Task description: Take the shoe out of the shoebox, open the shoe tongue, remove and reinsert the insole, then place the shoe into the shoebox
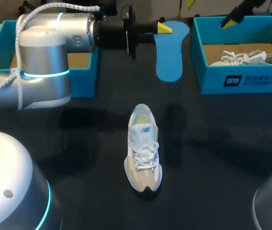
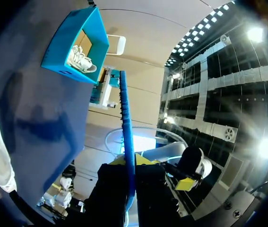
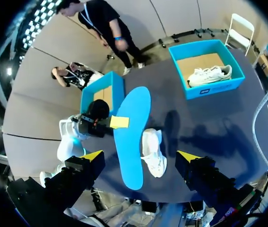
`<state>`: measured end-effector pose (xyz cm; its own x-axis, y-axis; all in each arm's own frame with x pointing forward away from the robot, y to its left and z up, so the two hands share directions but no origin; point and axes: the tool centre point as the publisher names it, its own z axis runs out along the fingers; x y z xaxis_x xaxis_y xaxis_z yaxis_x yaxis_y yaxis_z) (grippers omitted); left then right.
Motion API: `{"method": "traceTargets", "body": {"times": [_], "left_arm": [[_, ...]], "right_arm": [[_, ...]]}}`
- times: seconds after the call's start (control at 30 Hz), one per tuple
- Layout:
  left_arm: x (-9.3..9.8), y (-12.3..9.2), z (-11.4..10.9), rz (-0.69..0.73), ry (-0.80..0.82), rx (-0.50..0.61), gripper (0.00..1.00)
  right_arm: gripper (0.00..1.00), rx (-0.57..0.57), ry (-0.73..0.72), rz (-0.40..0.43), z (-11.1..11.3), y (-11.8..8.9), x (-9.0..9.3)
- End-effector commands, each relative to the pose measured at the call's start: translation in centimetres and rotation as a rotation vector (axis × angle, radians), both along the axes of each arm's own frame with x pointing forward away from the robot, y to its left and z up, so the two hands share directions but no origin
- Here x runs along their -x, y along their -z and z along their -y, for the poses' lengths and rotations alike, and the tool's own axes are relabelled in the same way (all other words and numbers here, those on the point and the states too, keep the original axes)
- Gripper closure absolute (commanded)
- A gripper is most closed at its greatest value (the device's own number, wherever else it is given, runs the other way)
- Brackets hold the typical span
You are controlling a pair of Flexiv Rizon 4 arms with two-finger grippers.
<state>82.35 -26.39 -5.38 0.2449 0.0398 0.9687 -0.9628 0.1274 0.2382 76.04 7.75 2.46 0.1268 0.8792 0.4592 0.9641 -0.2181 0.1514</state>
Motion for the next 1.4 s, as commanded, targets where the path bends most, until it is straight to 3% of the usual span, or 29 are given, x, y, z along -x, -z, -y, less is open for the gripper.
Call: {"method": "traceTargets", "body": {"times": [0.03,0.3,0.63,0.93,1.2,1.4], "left_arm": [[0.1,0.0,0.0,0.001,0.000,-0.002,1.00],[0.1,0.0,0.0,0.001,0.000,-0.002,1.00],[0.1,0.0,0.0,0.001,0.000,-0.002,1.00],[0.1,0.0,0.0,0.001,0.000,-0.002,1.00],[0.1,0.0,0.0,0.001,0.000,-0.002,1.00],[0.1,0.0,0.0,0.001,0.000,-0.002,1.00]], "right_arm": [[0.00,-0.397,-0.062,0.081,0.9,1.1,0.1],[0.00,-0.539,-0.095,0.078,1.2,2.2,0.2],[0.00,-0.636,-0.120,0.073,1.3,3.1,0.2],[0.00,-0.736,-0.220,0.170,1.3,4.3,0.1],[0.00,-0.837,-0.250,0.188,1.3,5.5,-0.6],[0.00,-0.844,-0.258,0.174,1.4,6.4,-0.8]]}}
